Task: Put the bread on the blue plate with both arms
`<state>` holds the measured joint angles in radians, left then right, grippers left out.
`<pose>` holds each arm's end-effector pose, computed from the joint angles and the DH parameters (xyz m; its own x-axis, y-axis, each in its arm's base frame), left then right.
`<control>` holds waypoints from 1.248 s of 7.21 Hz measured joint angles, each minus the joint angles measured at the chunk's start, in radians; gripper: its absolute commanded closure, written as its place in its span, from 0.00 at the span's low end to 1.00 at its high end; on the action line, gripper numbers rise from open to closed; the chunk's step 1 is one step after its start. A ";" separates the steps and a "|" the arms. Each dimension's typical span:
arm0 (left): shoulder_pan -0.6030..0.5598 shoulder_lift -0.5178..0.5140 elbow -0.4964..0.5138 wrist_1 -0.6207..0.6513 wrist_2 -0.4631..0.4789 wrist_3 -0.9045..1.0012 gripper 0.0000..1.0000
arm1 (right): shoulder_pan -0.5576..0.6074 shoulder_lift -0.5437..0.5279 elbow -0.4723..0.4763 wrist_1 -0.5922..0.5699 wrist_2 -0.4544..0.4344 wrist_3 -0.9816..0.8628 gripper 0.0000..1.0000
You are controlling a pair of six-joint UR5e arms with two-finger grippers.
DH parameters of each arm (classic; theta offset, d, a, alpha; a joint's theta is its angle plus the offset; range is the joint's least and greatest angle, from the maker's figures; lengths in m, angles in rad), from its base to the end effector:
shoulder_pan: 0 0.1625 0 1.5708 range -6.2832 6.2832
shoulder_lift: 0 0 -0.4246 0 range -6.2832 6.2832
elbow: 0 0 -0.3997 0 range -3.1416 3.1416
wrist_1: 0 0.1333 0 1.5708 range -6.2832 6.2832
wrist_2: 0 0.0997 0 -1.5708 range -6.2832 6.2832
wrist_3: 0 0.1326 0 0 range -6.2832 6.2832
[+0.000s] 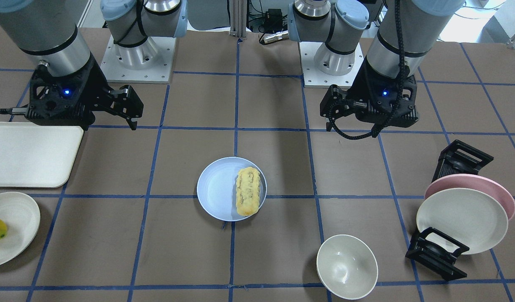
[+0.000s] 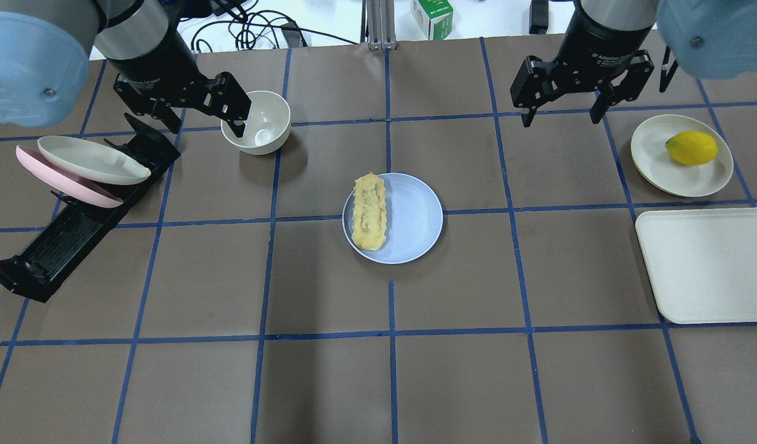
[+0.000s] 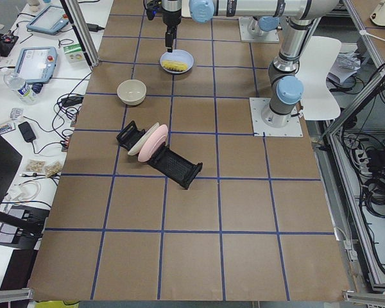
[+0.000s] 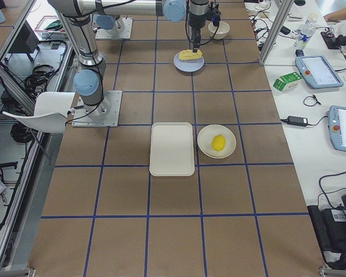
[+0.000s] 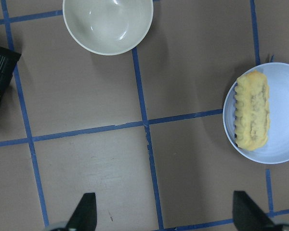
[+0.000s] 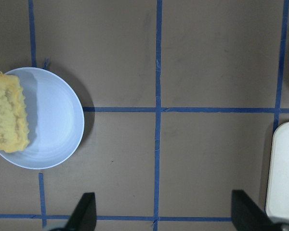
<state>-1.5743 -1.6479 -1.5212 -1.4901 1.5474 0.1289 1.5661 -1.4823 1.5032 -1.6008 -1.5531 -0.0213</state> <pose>-0.1383 -0.5384 0.4478 -0.9910 0.1331 0.0163 0.1320 0.9897 -0.0557 0.1331 -0.5387 0.4454 -0.9997 -0.0168 -0.0175 -0.0166 0.9998 -0.0095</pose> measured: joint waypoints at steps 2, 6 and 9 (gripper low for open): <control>-0.001 0.004 -0.005 0.002 0.002 0.000 0.00 | 0.000 -0.002 0.007 -0.012 0.005 0.005 0.00; -0.001 0.013 -0.014 0.005 -0.005 0.000 0.00 | 0.000 -0.003 0.008 -0.013 0.010 0.008 0.00; -0.001 0.013 -0.014 0.007 -0.007 0.000 0.00 | 0.000 -0.003 0.008 -0.013 0.011 0.007 0.00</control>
<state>-1.5754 -1.6348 -1.5354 -1.4834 1.5404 0.1289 1.5662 -1.4849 1.5110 -1.6134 -1.5417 -0.0138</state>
